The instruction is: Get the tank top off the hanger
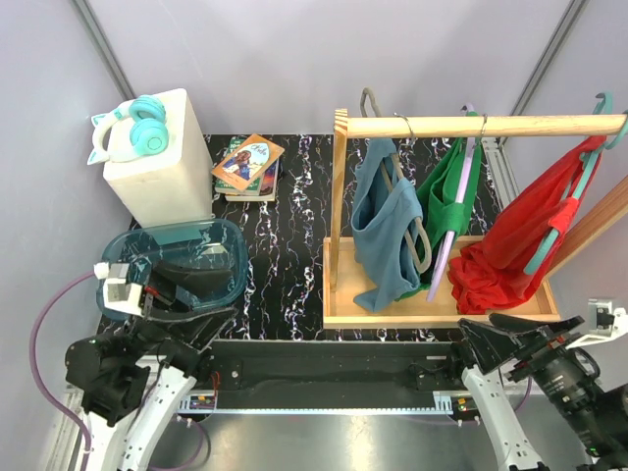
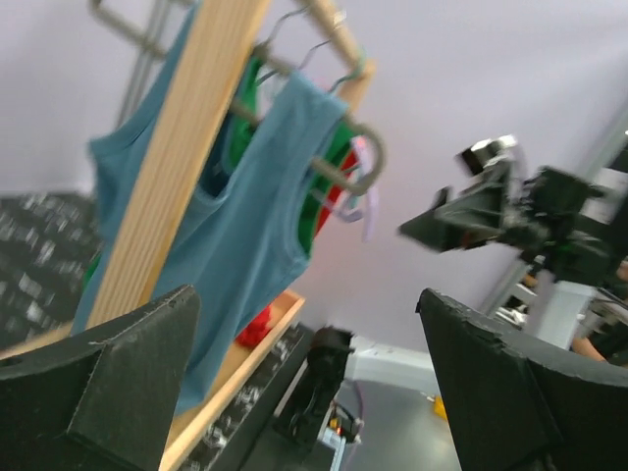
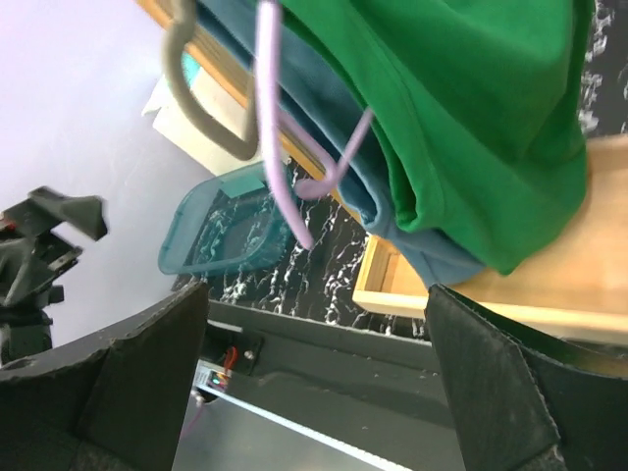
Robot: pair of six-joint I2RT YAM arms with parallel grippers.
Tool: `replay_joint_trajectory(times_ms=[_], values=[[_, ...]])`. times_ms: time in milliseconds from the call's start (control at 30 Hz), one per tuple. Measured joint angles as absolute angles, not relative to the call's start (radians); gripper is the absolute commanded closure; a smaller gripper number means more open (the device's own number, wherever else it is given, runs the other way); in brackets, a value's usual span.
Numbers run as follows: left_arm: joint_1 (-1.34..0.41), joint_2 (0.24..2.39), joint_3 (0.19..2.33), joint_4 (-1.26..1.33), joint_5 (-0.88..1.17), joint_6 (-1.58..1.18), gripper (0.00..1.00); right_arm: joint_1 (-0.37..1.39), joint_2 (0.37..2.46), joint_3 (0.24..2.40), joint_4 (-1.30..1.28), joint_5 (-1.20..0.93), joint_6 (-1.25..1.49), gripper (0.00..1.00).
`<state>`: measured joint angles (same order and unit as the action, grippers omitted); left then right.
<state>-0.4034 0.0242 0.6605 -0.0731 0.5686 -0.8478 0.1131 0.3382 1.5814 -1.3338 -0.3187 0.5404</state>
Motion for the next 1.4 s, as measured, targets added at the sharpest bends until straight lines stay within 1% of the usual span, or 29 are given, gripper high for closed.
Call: replay_joint_trajectory(times_ms=[167, 267, 467, 633, 767, 833, 933, 1000, 1100, 1300, 1400], values=[[-0.403, 0.035, 0.691, -0.381, 0.494, -0.83, 0.01, 0.106, 0.437, 1.696, -1.345, -0.395, 0.436, 0.0], [-0.403, 0.068, 0.727, -0.54, 0.457, -0.805, 0.01, 0.056, 0.529, 1.783, -1.358, -0.443, 0.389, 0.0], [-0.403, 0.063, 0.758, -0.673, 0.397, -0.752, 0.01, 0.023, 0.716, 1.882, -1.359, -0.561, 0.367, 0.0], [-0.403, 0.065, 0.774, -0.703, 0.384, -0.714, 0.01, 0.049, 0.864, 1.978, -1.359, -0.624, 0.369, 0.0], [-0.403, 0.139, 0.799, -0.71, 0.416, -0.686, 0.01, 0.136, 0.927, 2.012, -1.364, -0.64, 0.363, 0.0], [-0.403, 0.197, 0.818, -0.705, 0.45, -0.678, 0.01, 0.166, 0.95, 2.035, -1.364, -0.616, 0.352, 0.0], [-0.403, 0.283, 0.847, -0.676, 0.523, -0.683, 0.04, 0.193, 0.962, 2.043, -1.366, -0.571, 0.328, 0.0], [-0.403, 0.326, 0.859, -0.635, 0.566, -0.698, 0.04, 0.209, 0.972, 2.065, -1.378, -0.534, 0.308, 0.0], [-0.403, 0.381, 0.877, -0.569, 0.616, -0.728, 0.04, 0.22, 0.999, 2.145, -1.381, -0.426, 0.276, 0.0], [-0.403, 0.417, 0.897, -0.503, 0.663, -0.759, 0.04, 0.225, 1.023, 2.322, -1.378, -0.271, 0.248, 0.0], [-0.403, 0.419, 0.895, -0.494, 0.67, -0.768, 0.04, 0.227, 1.028, 2.382, -1.353, -0.244, 0.244, 0.0]])
